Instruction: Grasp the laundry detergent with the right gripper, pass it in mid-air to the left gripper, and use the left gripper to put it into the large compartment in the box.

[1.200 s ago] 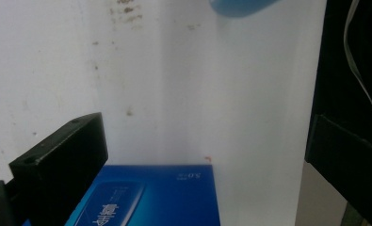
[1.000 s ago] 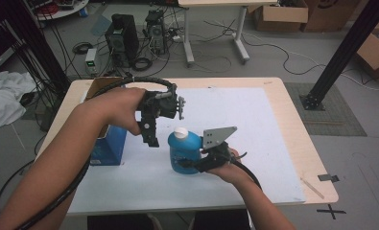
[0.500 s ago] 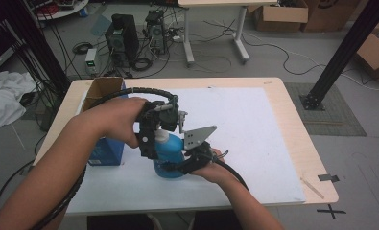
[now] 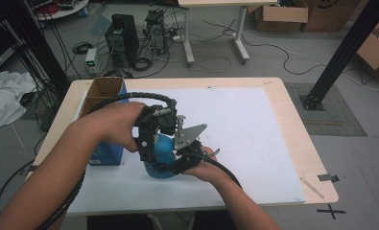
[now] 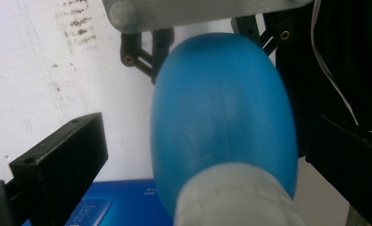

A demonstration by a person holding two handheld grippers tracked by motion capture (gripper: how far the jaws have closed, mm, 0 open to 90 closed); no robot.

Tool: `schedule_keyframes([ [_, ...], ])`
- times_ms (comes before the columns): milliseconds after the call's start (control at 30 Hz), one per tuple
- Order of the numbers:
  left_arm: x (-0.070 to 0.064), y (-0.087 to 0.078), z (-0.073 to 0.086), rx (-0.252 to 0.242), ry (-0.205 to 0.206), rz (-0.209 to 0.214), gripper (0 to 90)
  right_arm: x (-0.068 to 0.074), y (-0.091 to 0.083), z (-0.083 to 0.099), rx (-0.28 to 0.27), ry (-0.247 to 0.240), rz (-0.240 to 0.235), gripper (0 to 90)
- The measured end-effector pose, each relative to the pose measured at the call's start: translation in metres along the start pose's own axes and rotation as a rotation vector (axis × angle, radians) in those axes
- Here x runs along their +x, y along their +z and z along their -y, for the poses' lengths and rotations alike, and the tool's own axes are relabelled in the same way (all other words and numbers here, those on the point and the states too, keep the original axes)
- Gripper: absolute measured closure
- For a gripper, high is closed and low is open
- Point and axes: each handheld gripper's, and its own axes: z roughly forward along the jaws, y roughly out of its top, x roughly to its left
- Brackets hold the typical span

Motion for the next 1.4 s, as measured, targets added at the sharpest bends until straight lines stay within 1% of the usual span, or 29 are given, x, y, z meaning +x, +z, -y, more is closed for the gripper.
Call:
schedule_keyframes([
  [133, -0.0007, 0.0023, -0.0004, 0.012, -0.003, 0.003, 0.7, -0.0001, 0.0008, -0.0021, -0.005, -0.009, 0.006, 47.5],
  [200, -0.0007, 0.0037, -0.0007, 0.024, -0.003, 0.003, 1.5, 0.0001, 0.0005, -0.0027, -0.005, -0.003, 0.006, 47.5],
  [267, -0.0002, 0.0047, -0.0007, 0.034, 0.0, 0.011, 4.3, 0.0004, 0.0001, -0.0032, 0.0, -0.002, 0.003, 47.5],
  [367, -0.0001, 0.0056, -0.0006, 0.035, 0.0, 0.019, 7.8, 0.0012, 0.0003, -0.0037, 0.0, 0.0, 0.001, 47.5],
  [400, -0.0003, 0.0061, -0.0006, 0.032, -0.001, 0.014, 8.3, 0.001, 0.0002, -0.0037, 0.001, 0.0, 0.001, 47.5],
  [467, -0.0003, 0.0062, -0.0011, 0.037, 0.0, 0.018, 9.8, 0.0011, -0.0001, -0.0036, 0.004, 0.001, 0.001, 47.5],
  [533, -0.0005, 0.0066, -0.0011, 0.037, 0.001, 0.029, 13.7, 0.001, -0.0001, -0.0034, 0.004, 0.0, 0.001, 47.5],
  [833, 0.0005, 0.007, -0.0014, 0.044, -0.007, 0.022, 16.7, 0.0013, 0.0001, -0.0041, 0.014, 0.002, 0.003, 47.5],
  [900, 0.0003, 0.0066, -0.0012, 0.039, -0.004, 0.018, 19.6, 0.0008, -0.0003, -0.0043, 0.009, -0.004, 0.006, 47.6],
  [933, 0.0006, 0.0058, -0.0015, 0.046, -0.004, 0.028, 21.3, 0.0011, -0.0005, -0.0042, 0.006, -0.002, 0.009, 47.6],
  [1000, 0.0002, 0.0052, -0.0014, 0.043, 0.001, 0.017, 23.6, 0.0011, -0.0012, -0.0043, 0.004, -0.003, 0.01, 47.6],
  [1033, 0.0004, 0.0047, -0.0014, 0.041, 0.0, 0.014, 23.7, 0.0006, -0.0015, -0.0042, 0.004, -0.013, 0.014, 47.6],
  [1067, 0.0003, 0.0045, -0.0014, 0.041, 0.001, 0.014, 24.3, 0.0012, -0.0017, -0.0043, 0.002, -0.004, 0.011, 47.5],
  [1233, 0.0006, 0.0038, -0.0018, 0.042, 0.002, 0.005, 25.4, 0.0004, -0.0026, -0.0039, -0.003, -0.01, 0.017, 47.6],
  [1300, 0.0005, 0.0037, -0.0024, 0.041, 0.0, 0.003, 25.5, 0.0008, -0.0029, -0.004, -0.003, 0.001, 0.013, 47.6],
  [1400, 0.0001, 0.0042, -0.0032, 0.041, 0.002, 0.003, 27.2, 0.0005, -0.0026, -0.0043, -0.006, -0.006, 0.014, 47.6],
])
